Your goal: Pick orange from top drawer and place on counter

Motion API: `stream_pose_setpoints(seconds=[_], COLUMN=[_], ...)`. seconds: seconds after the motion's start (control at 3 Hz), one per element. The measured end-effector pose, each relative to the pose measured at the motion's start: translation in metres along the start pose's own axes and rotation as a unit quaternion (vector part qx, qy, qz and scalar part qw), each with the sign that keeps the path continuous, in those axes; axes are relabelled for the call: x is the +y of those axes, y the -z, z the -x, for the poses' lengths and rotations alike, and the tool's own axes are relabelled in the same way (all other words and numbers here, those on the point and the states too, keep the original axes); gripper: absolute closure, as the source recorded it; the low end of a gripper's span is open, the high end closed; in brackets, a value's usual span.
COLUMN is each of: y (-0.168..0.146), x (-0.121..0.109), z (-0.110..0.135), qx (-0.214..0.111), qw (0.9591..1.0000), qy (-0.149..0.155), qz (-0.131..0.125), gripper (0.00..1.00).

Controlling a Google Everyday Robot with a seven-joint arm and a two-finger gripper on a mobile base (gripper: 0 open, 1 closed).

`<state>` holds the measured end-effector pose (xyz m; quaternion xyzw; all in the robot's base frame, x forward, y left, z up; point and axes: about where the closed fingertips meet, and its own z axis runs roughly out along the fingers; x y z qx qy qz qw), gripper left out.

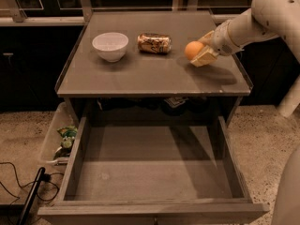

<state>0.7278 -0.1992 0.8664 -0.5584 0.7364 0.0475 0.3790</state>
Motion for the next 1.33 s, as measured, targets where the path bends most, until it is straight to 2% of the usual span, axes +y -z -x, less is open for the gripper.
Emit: stream_pose_setpoints(seconds=[0.67, 1.0, 1.33], y=[-0.0001, -0.0002, -0.0002], x=[0.0000, 0.0001, 0.0001], z=[0.0000, 0.0000, 0.0000], qx=[0.000, 0.000, 0.000], qw=[1.0000, 1.0000, 1.0000], qy=[0.000, 0.000, 0.000], qz=[0.000, 0.000, 0.000], gripper=[0.12, 0.00, 0.00])
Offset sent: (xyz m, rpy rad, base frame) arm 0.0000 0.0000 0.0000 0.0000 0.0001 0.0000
